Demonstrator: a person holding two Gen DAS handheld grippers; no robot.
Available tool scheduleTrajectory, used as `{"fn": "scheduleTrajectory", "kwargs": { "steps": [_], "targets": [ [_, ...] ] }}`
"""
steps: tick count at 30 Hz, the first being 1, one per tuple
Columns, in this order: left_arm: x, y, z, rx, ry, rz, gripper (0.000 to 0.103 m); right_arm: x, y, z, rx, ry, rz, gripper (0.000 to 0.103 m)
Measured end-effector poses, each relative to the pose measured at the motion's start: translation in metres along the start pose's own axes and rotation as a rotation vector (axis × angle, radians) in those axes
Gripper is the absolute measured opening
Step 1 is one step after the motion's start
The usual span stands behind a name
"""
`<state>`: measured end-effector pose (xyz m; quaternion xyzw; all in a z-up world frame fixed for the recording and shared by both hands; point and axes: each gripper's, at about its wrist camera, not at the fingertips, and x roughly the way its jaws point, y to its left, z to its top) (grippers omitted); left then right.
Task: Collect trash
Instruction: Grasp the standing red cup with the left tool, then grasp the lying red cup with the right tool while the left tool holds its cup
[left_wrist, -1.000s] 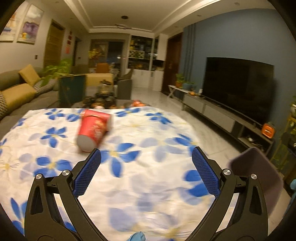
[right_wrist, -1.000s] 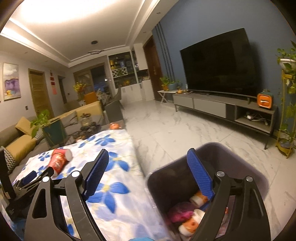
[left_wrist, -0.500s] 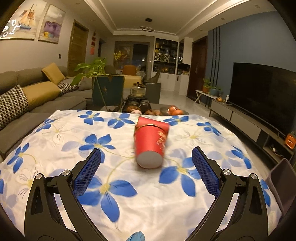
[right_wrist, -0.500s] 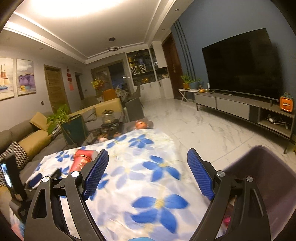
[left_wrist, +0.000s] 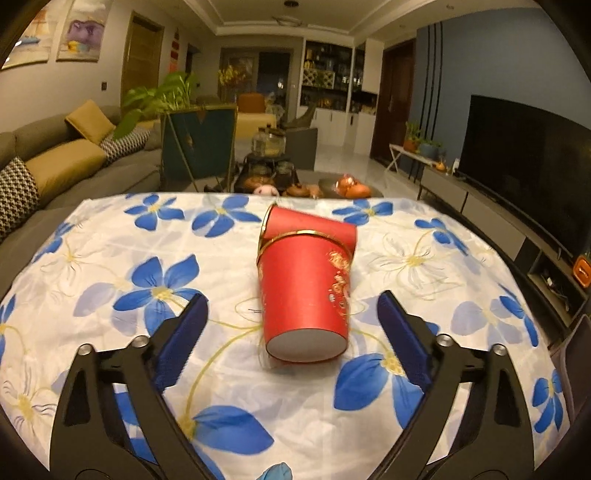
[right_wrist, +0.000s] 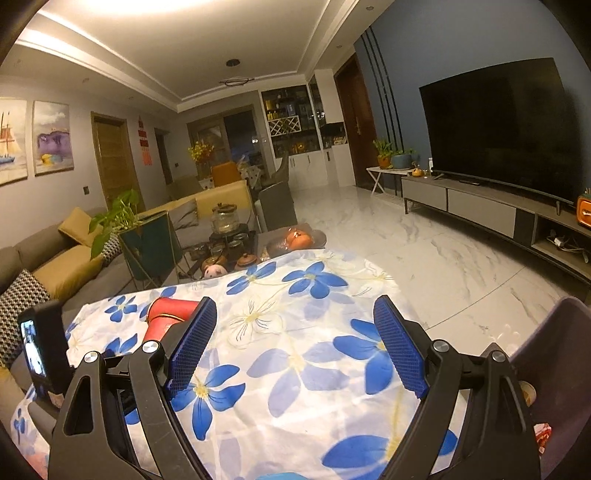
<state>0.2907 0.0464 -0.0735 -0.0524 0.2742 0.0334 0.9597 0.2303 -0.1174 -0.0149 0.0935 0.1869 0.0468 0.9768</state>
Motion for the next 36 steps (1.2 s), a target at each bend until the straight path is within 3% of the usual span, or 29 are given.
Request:
{"fn": "scheduleTrajectory", "kwargs": {
  "steps": [5, 8, 12, 19, 26, 30, 32, 36],
  "targets": [
    [0.025, 0.012, 0.001, -0.047, 0.103, -0.031, 0.072, 0.014, 0.008, 0.002, -0.018, 0.014, 0.007, 0.084],
    [0.034, 0.021, -0.003, -0.092, 0.145, -0.080, 0.056, 0.022, 0.012, 0.001, -0.021, 0.033, 0.014, 0.084],
    [0.035, 0.032, -0.006, -0.157, 0.145, -0.142, 0.055, 0.032, 0.021, -0.002, -0.034, 0.063, 0.027, 0.084],
    [0.003, 0.053, -0.006, -0.224, 0.090, -0.161, 0.055, 0.050, 0.042, -0.001, -0.050, 0.114, 0.063, 0.084],
    [-0.036, 0.092, 0.003, -0.269, -0.027, -0.045, 0.055, 0.076, 0.090, -0.008, -0.105, 0.163, 0.116, 0.084],
    [-0.058, 0.113, 0.008, -0.274, -0.131, 0.090, 0.055, 0.097, 0.124, -0.011, -0.136, 0.177, 0.136, 0.090],
    [-0.062, 0.119, 0.007, -0.286, -0.149, 0.111, 0.055, 0.109, 0.137, -0.014, -0.147, 0.187, 0.140, 0.096],
    [-0.063, 0.123, 0.003, -0.291, -0.168, 0.121, 0.055, 0.133, 0.153, -0.019, -0.131, 0.236, 0.158, 0.096]
  ]
}}
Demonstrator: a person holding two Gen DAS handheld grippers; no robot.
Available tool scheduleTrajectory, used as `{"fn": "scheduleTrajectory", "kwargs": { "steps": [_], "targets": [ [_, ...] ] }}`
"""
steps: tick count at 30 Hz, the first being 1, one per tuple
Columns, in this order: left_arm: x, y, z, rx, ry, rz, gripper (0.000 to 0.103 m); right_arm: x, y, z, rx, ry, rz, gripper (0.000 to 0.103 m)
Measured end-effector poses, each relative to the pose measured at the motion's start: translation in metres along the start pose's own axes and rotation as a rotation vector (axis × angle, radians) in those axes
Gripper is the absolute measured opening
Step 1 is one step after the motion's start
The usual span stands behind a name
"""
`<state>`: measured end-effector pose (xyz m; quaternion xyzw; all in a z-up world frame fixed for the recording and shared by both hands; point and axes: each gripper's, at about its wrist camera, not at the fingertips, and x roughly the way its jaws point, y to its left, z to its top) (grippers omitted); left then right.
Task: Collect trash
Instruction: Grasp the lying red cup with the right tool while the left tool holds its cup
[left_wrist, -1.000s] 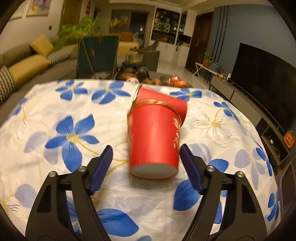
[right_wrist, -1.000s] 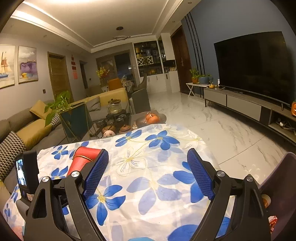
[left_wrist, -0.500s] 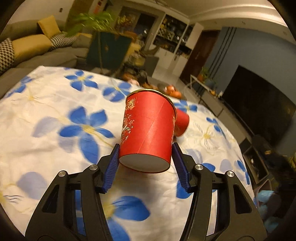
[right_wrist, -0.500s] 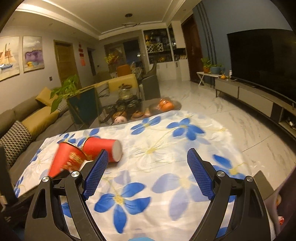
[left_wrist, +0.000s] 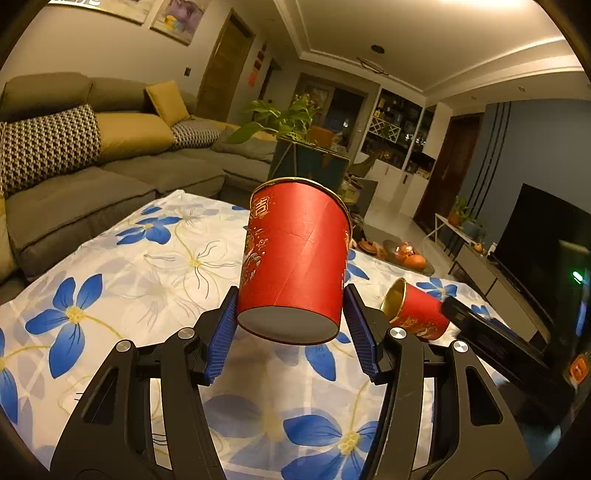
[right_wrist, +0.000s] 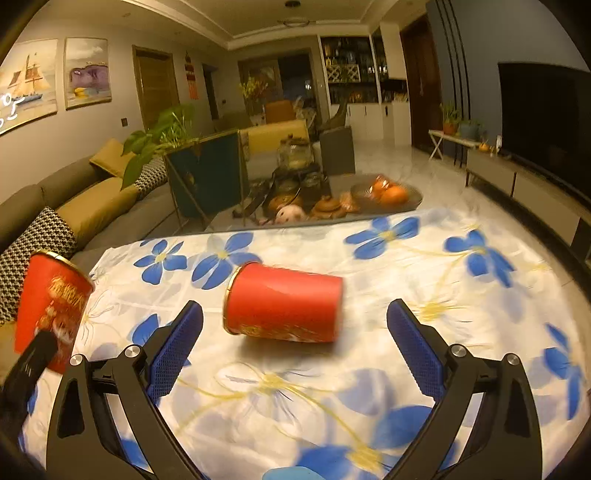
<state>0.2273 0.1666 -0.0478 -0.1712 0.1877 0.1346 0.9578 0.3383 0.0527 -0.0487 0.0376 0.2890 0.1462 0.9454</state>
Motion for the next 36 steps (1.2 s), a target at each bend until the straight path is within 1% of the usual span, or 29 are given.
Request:
{"fn": "scheduleTrajectory", "kwargs": {
  "steps": [2, 6, 10, 11, 12, 13, 15, 18, 23, 26, 30, 36],
  "targets": [
    [0.000, -0.002, -0.002, 0.005, -0.009, -0.002, 0.055, 0.011, 0.007, 0.001, -0.001, 0.014, 0.003, 0.096],
    [-0.002, 0.002, -0.003, 0.001, -0.031, -0.009, 0.055, 0.032, 0.017, 0.000, -0.023, 0.032, -0.036, 0.096],
    [0.001, 0.009, -0.006, -0.030, -0.020, -0.024, 0.055, 0.045, 0.016, 0.001, -0.008, 0.052, -0.051, 0.096],
    [0.003, 0.011, -0.006, -0.037, -0.014, -0.024, 0.055, 0.046, 0.015, 0.001, -0.002, 0.054, -0.051, 0.095],
    [0.005, 0.012, -0.006, -0.045, -0.006, -0.027, 0.055, 0.047, 0.014, 0.000, 0.002, 0.057, -0.051, 0.091],
    [0.006, 0.013, -0.007, -0.048, -0.001, -0.029, 0.055, 0.049, 0.013, 0.000, 0.007, 0.067, -0.051, 0.090],
    [0.008, 0.015, -0.008, -0.053, 0.005, -0.029, 0.055, 0.052, 0.010, 0.000, 0.017, 0.085, -0.053, 0.083],
    [0.011, 0.017, -0.008, -0.060, 0.009, -0.029, 0.055, 0.052, 0.008, -0.001, 0.020, 0.088, -0.051, 0.082],
    [0.013, 0.020, -0.010, -0.056, 0.015, -0.025, 0.055, 0.040, 0.003, -0.002, 0.017, 0.068, -0.052, 0.082],
    [0.018, 0.022, -0.010, -0.057, 0.027, -0.022, 0.055, 0.026, -0.004, -0.003, 0.022, 0.051, -0.049, 0.082],
    [0.020, 0.022, -0.010, -0.060, 0.033, -0.023, 0.055, 0.003, -0.016, -0.007, 0.041, 0.041, -0.044, 0.082],
    [0.016, 0.013, -0.010, -0.035, 0.043, -0.031, 0.055, -0.048, -0.038, -0.015, 0.046, -0.003, -0.054, 0.082]
  ]
}}
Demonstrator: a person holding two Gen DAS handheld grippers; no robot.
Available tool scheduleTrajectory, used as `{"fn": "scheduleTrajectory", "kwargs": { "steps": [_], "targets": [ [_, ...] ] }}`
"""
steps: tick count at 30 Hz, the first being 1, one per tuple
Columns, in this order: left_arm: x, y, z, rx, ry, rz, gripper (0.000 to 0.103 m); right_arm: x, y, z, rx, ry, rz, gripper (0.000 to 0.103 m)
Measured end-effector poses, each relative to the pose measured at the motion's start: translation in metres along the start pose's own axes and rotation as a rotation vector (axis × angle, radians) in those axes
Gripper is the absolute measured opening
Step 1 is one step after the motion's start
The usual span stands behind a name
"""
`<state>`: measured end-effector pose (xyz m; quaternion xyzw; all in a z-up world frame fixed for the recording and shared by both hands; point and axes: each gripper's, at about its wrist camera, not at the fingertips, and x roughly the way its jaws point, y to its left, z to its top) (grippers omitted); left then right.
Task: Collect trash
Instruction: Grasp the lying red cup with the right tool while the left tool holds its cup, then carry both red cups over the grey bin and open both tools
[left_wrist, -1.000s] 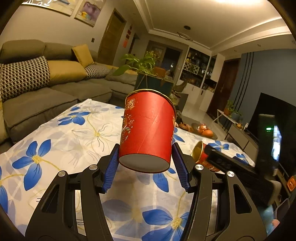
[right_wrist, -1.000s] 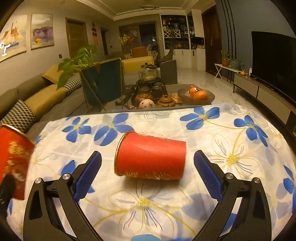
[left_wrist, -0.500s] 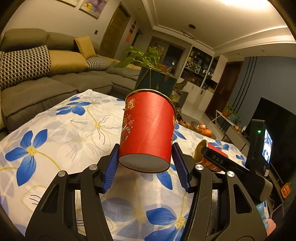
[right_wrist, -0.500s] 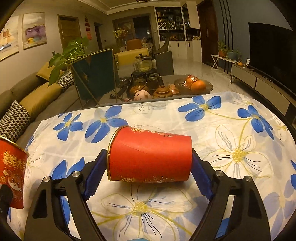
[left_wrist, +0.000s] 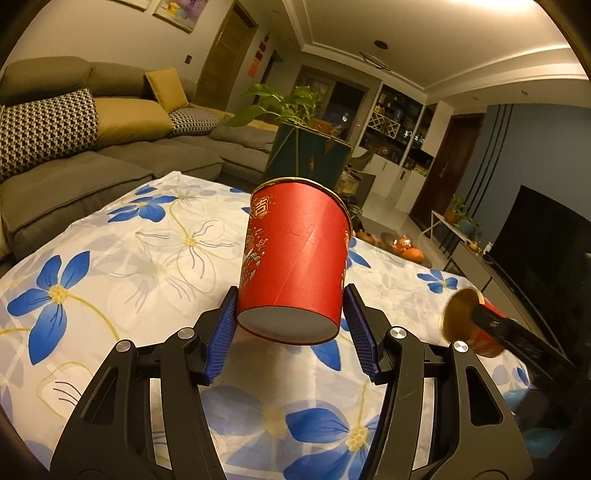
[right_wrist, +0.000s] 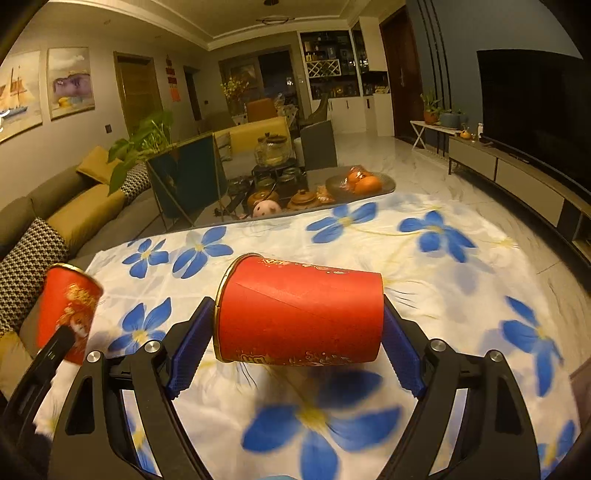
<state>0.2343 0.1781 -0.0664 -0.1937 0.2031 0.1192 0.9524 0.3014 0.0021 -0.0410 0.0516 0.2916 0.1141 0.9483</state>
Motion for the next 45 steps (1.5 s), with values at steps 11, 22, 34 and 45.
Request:
{"fn": "scheduleTrajectory", "kwargs": {
  "steps": [11, 22, 34, 45],
  "targets": [
    [-0.033, -0.034, -0.012, 0.068, 0.012, -0.055, 0.055, -0.085, -0.043, -0.015, -0.003, -0.068, -0.028, 0.082],
    [-0.070, -0.090, -0.026, 0.129, 0.007, -0.143, 0.055, -0.151, -0.088, -0.031, 0.017, -0.130, -0.082, 0.082],
    [-0.095, -0.177, -0.061, 0.250, 0.032, -0.301, 0.055, -0.203, -0.157, -0.050, 0.105, -0.177, -0.189, 0.082],
    [-0.122, -0.277, -0.120, 0.393, 0.081, -0.532, 0.055, -0.252, -0.251, -0.079, 0.231, -0.223, -0.395, 0.082]
  ]
}}
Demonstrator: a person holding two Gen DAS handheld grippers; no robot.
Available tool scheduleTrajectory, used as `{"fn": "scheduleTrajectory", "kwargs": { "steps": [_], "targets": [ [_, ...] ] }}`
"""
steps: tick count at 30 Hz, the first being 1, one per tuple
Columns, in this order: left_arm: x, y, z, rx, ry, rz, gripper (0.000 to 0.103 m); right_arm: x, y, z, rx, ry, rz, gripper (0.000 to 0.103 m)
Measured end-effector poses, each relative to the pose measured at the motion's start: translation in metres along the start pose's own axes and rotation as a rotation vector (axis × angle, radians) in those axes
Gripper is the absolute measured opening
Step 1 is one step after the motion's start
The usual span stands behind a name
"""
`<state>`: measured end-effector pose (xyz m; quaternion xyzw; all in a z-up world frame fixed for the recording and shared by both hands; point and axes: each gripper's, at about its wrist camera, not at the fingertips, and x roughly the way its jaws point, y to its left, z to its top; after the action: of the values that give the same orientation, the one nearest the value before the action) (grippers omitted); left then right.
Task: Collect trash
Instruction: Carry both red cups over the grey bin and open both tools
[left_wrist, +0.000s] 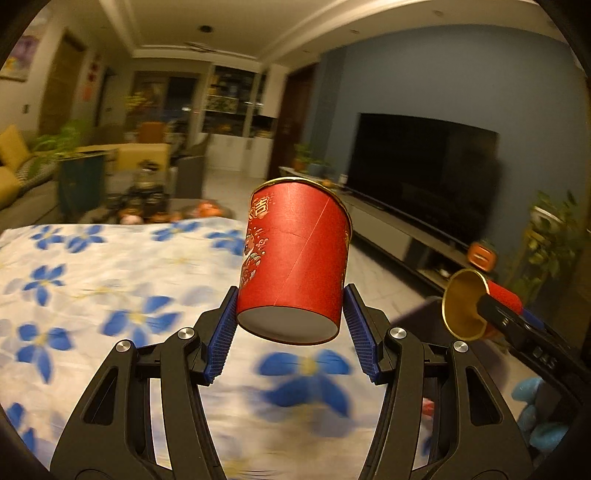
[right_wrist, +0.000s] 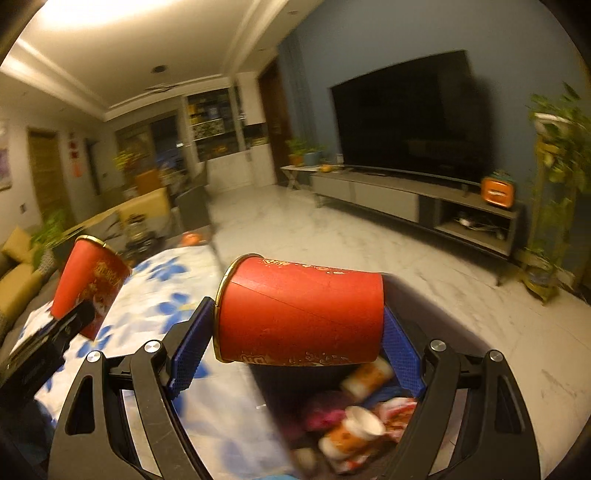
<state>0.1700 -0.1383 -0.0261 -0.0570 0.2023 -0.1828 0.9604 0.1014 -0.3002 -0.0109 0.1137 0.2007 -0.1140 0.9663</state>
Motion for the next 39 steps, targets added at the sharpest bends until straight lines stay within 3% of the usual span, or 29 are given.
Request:
{"fn": "scheduleTrajectory", "kwargs": {
  "steps": [7, 12, 22, 27, 39],
  "targets": [
    [0.027, -0.057, -0.019, 0.066, 0.037, -0.128, 0.055, -0.001, -0.056, -0.007, 0.051, -0.007, -0.101, 0.082],
    [0.046, -0.084, -0.033, 0.101, 0.070, -0.194, 0.055, 0.008, -0.069, -0.010, 0.066, 0.004, -0.124, 0.082],
    [0.070, -0.103, -0.046, 0.134, 0.124, -0.289, 0.056, 0.018, -0.086, -0.009, 0.078, -0.002, -0.131, 0.082],
    [0.075, -0.096, -0.049, 0.126, 0.135, -0.271, 0.077, 0.017, -0.092, -0.008, 0.094, -0.002, -0.134, 0.085],
    [0.060, -0.059, -0.043, 0.071, 0.120, -0.127, 0.094, 0.003, -0.075, -0.011, 0.048, -0.007, -0.130, 0.090]
  ]
}}
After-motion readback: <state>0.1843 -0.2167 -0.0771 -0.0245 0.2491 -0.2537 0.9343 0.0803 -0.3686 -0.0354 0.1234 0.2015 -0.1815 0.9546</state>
